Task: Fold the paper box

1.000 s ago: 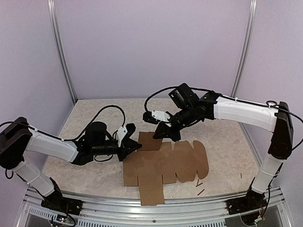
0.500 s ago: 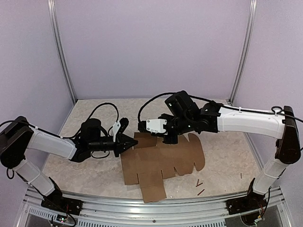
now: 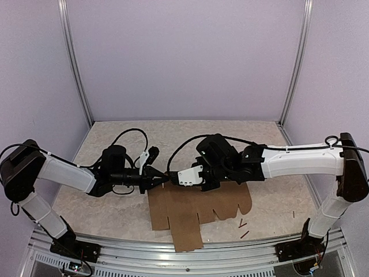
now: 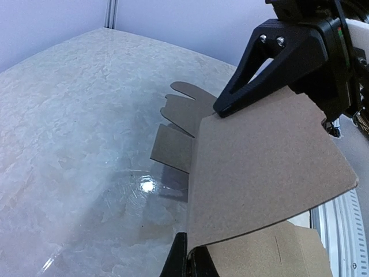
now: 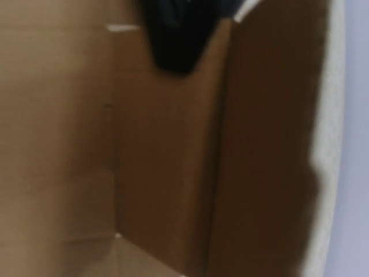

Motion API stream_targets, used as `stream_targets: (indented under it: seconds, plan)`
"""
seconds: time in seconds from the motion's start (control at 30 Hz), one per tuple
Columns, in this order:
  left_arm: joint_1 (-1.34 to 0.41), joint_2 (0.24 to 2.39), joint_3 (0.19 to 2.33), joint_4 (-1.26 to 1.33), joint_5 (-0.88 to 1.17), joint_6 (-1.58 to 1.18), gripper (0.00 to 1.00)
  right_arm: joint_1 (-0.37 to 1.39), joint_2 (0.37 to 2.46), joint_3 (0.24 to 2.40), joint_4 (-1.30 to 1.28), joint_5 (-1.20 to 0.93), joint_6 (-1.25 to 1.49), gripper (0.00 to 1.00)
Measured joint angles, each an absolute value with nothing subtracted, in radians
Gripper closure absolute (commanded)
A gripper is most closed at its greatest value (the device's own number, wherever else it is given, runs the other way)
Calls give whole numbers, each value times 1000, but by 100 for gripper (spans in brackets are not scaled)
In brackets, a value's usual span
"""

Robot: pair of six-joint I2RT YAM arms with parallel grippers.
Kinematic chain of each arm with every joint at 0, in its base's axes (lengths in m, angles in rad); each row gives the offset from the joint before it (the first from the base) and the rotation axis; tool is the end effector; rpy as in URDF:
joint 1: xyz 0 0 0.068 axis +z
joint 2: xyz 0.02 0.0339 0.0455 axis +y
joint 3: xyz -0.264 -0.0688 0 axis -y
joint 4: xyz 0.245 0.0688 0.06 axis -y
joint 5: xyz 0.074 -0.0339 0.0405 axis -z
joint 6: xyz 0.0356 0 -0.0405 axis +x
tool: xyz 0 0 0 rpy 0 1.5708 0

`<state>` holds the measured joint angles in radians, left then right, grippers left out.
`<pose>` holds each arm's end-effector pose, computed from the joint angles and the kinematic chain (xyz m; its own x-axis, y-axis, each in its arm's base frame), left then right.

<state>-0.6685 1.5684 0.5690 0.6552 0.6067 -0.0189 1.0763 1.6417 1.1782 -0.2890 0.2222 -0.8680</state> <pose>0.2225 -0.2016 0.1690 -0.2823 0.2032 -0.9375 0.9252 0.3159 -0.2102 0.1797 0.3167 0.2467 0.3872 -0.8501 -0.3569 -0.7531 -0.0683 -0.6544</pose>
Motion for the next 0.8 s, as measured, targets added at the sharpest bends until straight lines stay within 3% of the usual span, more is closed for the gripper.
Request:
stream_targets:
  seconds: [0.17,0.37,0.6,0.8]
  plan:
    - [-662,1571,570,651,609,-18,100,1077,1637,1189,-331,205,-863,54]
    - [-662,1571,571,651,585,-9,100,949,1617,1359,-526,-24,-844,44]
    - [-669,1572,589,642,553,25,100,778,1611,1570,-643,-324,-760,46]
    - [-696,1572,596,623,513,61,100,705,1758,1712,-621,-415,-599,49]
